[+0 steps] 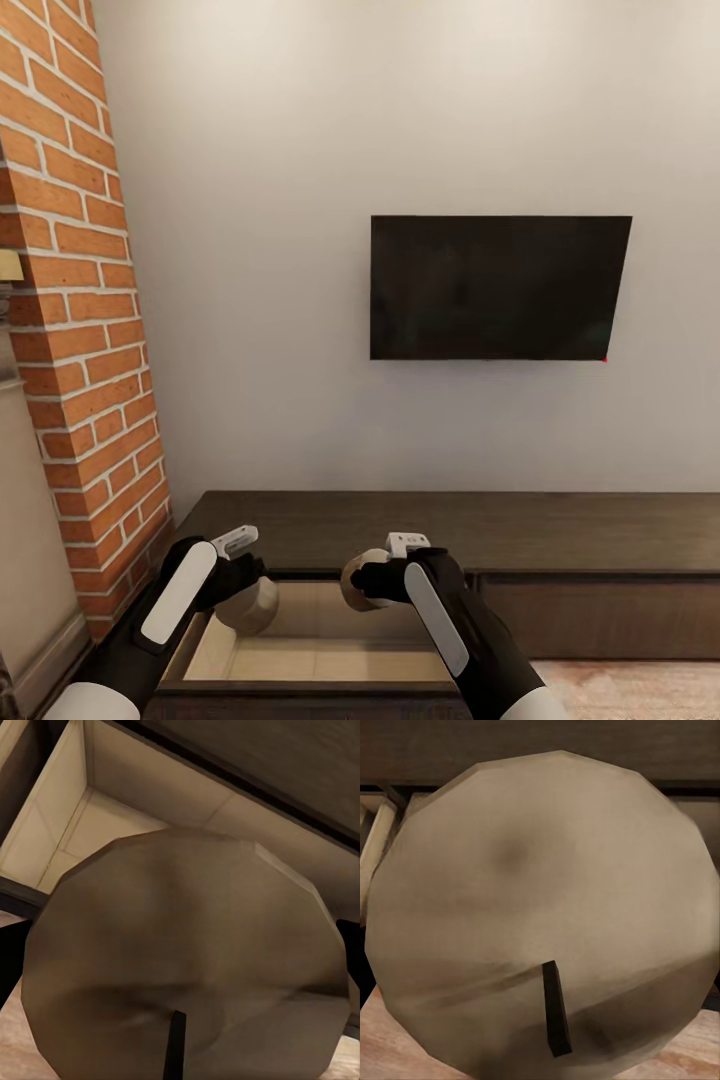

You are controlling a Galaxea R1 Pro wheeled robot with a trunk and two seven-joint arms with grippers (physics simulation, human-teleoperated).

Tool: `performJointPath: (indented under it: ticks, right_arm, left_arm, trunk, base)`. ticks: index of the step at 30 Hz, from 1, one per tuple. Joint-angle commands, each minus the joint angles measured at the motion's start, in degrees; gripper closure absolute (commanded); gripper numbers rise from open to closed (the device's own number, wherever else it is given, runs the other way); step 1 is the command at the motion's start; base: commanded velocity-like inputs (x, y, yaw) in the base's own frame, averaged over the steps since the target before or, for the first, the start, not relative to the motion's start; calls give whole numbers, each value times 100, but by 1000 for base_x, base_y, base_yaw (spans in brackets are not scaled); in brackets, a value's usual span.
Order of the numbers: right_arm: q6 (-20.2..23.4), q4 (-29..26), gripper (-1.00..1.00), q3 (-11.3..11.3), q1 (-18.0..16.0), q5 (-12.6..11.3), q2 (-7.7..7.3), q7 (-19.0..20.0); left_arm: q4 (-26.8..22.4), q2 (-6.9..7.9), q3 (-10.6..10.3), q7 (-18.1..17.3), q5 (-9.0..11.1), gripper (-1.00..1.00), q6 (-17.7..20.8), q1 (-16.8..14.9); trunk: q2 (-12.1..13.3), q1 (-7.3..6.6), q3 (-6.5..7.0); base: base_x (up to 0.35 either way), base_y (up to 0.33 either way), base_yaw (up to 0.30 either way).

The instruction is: Place each of the two pumpkins and all three candles from the living room inside a cabinet in the living room (use any cabinet), then make sure every cabinet is closed, and position the cauldron so it is next to a table in the living room.

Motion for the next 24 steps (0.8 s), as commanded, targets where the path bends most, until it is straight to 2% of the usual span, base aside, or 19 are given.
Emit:
performJointPath:
  ticks: [1,5,16,24]
  right_arm:
    - [11,-6,100,7,-6,-60,-1,-57]
    - [14,2,100,7,-6,-60,-1,-53]
    - [7,11,100,7,-6,-60,-1,-53]
    - [12,-16,100,7,-6,-66,-1,-48]
  left_arm:
    - [-7,6,-16,55,59,100,-9,-6]
    - [-7,8,-16,55,56,100,-9,-6]
    - [-8,19,-13,55,57,100,-6,1]
    - [-7,33,1,55,65,100,-1,1]
  trunk:
    - [-46,22,-34]
    - [-206,110,-143]
    - [-206,110,-244]
    - [-206,110,-259]
  base:
    - [0,0,0]
    - [0,0,0]
    - [0,3,0]
    - [34,109,-17]
